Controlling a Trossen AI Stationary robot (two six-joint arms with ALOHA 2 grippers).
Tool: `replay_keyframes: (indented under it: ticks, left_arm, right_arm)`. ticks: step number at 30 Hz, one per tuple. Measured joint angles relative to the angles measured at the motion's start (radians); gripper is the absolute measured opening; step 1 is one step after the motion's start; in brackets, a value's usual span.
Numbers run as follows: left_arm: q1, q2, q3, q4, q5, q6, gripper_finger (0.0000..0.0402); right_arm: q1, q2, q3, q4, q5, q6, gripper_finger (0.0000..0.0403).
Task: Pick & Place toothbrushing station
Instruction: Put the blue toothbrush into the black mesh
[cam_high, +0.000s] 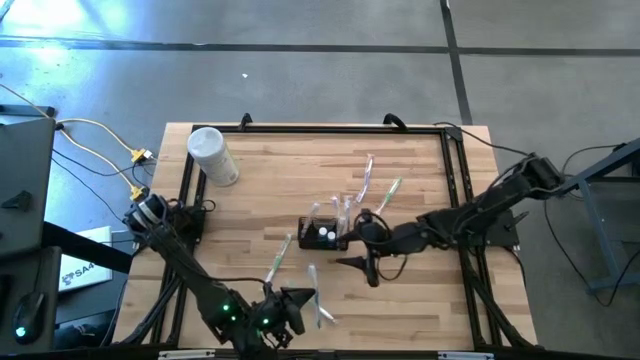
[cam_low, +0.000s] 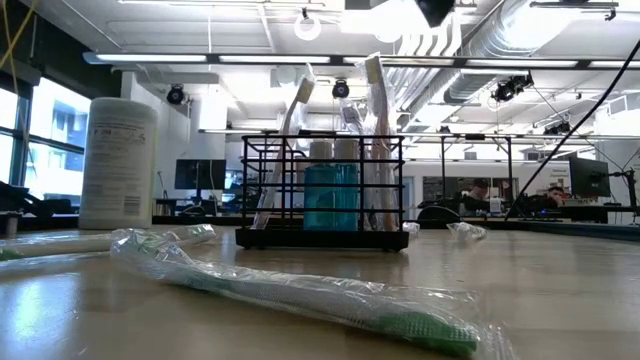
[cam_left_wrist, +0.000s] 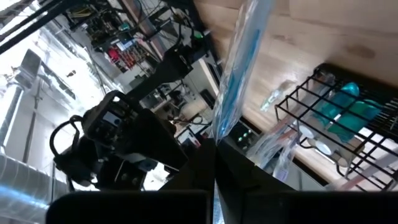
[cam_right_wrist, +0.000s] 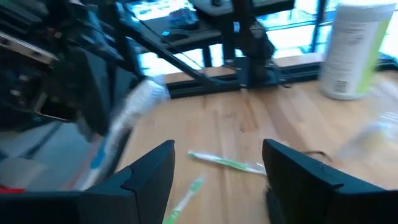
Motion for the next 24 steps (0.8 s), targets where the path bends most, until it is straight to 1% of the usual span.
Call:
replay_keyframes:
  ticks: [2, 4, 8, 14, 18, 21, 24]
  left_arm:
    - [0.007, 0.0, 0.0, -0.001, 0.005, 0.007, 0.0]
    - [0.019, 0.0, 0.0, -0.001, 0.013, 0.014, 0.0]
    - [0.03, 0.0, 0.0, -0.002, 0.023, 0.018, 0.0]
    - [0.05, 0.0, 0.0, -0.002, 0.034, 0.019, 0.0]
    - [0.071, 0.0, 0.0, -0.002, 0.053, 0.019, 0.0]
    - [0.083, 0.0, 0.0, -0.002, 0.054, 0.019, 0.0]
    - [0.091, 0.0, 0.0, -0.002, 0.055, 0.019, 0.0]
  right_arm:
    - [-0.02, 0.028, 0.0, 0.047, -0.073, 0.004, 0.0235]
    - [-0.035, 0.054, 0.0, 0.082, -0.122, 0.014, 0.0235]
    - [-0.057, 0.088, 0.0, 0.121, -0.181, 0.029, 0.0235]
    - [-0.075, 0.114, 0.0, 0.187, -0.297, 0.028, 0.0235]
    - [-0.074, 0.114, 0.0, 0.194, -0.297, 0.02, 0.0235]
    - [-0.074, 0.114, 0.0, 0.197, -0.301, -0.021, 0.0235]
    - [-0.074, 0.114, 0.0, 0.195, -0.299, -0.024, 0.0235]
